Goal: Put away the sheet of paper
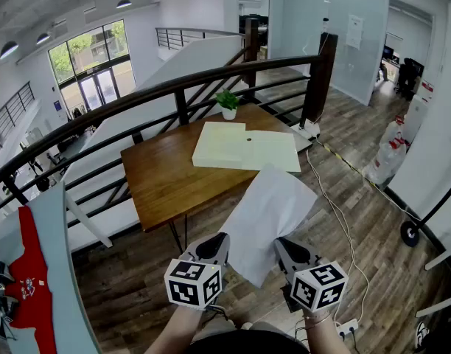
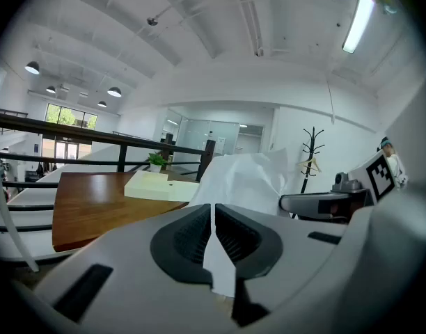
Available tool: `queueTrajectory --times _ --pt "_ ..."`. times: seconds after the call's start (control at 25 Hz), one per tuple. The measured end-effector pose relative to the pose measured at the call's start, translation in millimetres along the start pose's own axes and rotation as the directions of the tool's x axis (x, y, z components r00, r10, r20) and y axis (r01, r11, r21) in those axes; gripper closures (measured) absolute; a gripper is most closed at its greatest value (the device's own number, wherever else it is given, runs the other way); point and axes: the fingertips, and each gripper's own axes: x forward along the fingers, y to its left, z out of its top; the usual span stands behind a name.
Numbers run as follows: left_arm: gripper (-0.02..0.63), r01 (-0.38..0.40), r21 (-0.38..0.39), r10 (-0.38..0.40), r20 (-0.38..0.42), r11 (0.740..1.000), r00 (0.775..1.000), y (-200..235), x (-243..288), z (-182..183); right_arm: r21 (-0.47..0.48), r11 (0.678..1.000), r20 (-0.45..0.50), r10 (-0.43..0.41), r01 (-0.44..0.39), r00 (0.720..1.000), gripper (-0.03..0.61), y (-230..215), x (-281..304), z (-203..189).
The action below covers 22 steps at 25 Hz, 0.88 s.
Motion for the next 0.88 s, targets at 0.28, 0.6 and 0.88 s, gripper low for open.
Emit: queueTrajectory --times 0.28,0.6,0.88 --pt "0.581 0.013 0.008 -0.013 -0.035 1.000 0.999 -4.2 6.8 -7.6 0.007 0.999 -0.012 0.036 -0.036 0.999 0.546 7.6 3.3 -6.1" --pt "0.581 0.028 -0.028 -0.028 0.001 0.999 1.000 -16.7 14.2 -5.2 0.031 0.998 0.014 0.060 -0.060 0.998 0.546 -4.9 -3.5 -0.4" --pt "0.581 0.002 -0.037 -0.003 -0.018 0.999 1.000 -27.3 21.8 -20.5 0.018 0.995 -0.001 0.100 -0.100 0.995 0.546 -14.9 -4.4 -7.1"
